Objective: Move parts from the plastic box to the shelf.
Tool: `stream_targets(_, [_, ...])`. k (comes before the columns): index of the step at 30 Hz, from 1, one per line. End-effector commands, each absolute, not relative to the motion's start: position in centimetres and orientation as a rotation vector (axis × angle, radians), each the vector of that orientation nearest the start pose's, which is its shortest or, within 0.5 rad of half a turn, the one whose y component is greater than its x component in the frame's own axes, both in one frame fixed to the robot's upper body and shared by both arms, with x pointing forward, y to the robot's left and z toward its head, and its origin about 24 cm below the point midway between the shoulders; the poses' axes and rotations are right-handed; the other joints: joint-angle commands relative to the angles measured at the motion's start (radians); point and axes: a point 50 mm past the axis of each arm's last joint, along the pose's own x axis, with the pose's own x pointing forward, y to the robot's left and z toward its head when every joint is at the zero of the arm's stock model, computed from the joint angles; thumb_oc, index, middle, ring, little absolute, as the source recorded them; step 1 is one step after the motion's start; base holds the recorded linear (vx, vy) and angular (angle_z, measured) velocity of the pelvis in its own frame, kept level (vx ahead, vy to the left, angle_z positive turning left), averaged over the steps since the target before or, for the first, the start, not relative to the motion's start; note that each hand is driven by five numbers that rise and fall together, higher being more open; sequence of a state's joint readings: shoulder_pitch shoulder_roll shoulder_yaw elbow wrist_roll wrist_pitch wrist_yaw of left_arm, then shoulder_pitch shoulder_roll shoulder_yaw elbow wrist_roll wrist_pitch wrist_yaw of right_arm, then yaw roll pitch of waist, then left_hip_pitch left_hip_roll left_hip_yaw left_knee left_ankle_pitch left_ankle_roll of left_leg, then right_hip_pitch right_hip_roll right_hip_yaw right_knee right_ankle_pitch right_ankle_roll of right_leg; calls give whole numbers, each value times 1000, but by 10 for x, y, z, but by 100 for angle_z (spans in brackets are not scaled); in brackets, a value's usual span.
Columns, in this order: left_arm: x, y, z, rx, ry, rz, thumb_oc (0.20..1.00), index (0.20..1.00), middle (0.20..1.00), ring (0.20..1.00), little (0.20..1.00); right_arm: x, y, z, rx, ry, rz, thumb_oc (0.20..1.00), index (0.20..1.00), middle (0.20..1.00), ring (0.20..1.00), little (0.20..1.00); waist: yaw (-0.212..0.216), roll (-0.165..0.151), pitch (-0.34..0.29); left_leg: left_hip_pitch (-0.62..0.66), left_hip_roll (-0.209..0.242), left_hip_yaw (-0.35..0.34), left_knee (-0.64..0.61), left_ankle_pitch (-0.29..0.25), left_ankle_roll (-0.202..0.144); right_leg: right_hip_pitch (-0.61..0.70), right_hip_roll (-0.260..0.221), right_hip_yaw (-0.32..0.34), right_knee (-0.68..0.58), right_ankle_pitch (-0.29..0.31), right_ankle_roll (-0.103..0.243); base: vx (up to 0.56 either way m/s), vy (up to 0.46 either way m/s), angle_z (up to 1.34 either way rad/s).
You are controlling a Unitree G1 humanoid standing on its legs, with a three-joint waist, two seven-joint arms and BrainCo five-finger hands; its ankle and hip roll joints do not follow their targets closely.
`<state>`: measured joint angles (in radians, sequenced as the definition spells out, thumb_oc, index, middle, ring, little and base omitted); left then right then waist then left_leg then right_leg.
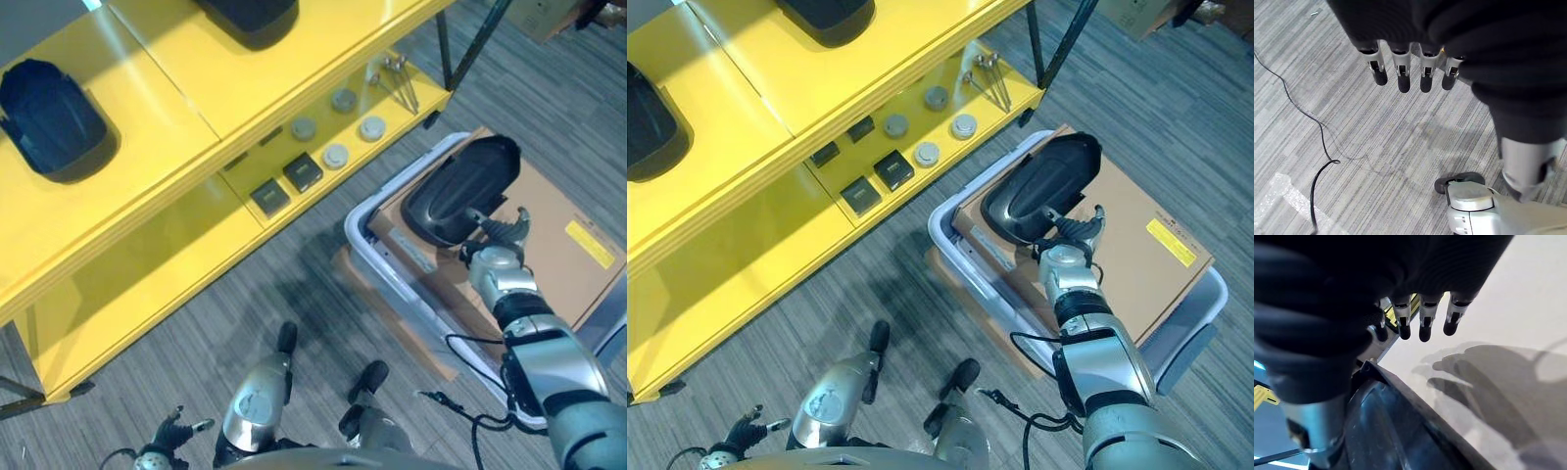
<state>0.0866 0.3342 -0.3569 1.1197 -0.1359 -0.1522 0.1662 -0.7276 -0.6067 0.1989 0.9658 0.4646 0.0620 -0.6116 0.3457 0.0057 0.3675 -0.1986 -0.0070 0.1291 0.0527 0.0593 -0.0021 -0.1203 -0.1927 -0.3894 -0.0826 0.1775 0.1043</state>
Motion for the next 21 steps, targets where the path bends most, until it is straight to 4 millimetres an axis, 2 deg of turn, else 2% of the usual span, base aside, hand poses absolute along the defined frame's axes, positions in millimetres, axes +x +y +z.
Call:
stream_targets(1, [79,250,-152,454,1074,40,1000,1000,1000,1000,1000,350,-337,138,-375,70,-838,1000,1000,1000,1000,1000,25,22,-33,-75,-11,-153,54,-103,-23,-22,-11,-23,106,-160,60,-35,15,0])
stream_targets(10, [87,251,-149,427,1042,48,1000,1000,1000,1000,1000,352,-343,145,-388,83,-860,1000,1000,1000,1000,1000,33,22,-4,-117,-19,-158,70,-100,-20,-65,-20,-21,127,-158,65,-17,19,2])
stream_targets(17, [89,250,-149,412,1030,49,1000,1000,1000,1000,1000,352,-342,142,-436,119,-874,1000,1000,1000,1000,1000,38,21,10,-133,-22,-158,74,-101,-19,-84,-23,-18,134,-158,67,-5,3,0])
stream_targets(18, [89,250,-149,412,1028,48,1000,1000,1000,1000,1000,352,-343,139,-444,140,-876,576,576,576,576,576,39,20,12,-135,-22,-157,77,-102,-19,-86,-24,-17,136,-158,67,0,0,0])
stream_targets(19, [89,250,-149,411,1027,48,1000,1000,1000,1000,1000,350,-344,136,-448,153,-879,244,244,244,244,244,39,20,12,-135,-22,-157,79,-102,-19,-87,-24,-16,136,-157,67,0,0,0])
stream_targets(20, [89,249,-149,409,1026,48,1000,1000,1000,1000,1000,349,-345,133,-450,161,-880,200,200,200,200,200,40,20,12,-135,-22,-157,79,-103,-18,-86,-24,-15,135,-157,67,0,0,0])
stream_targets(21, [89,249,-149,407,1026,48,1000,1000,1000,1000,1000,348,-346,130,-456,171,-881,200,200,200,200,200,40,19,11,-134,-22,-156,78,-102,-18,-85,-24,-15,134,-157,67,0,0,0])
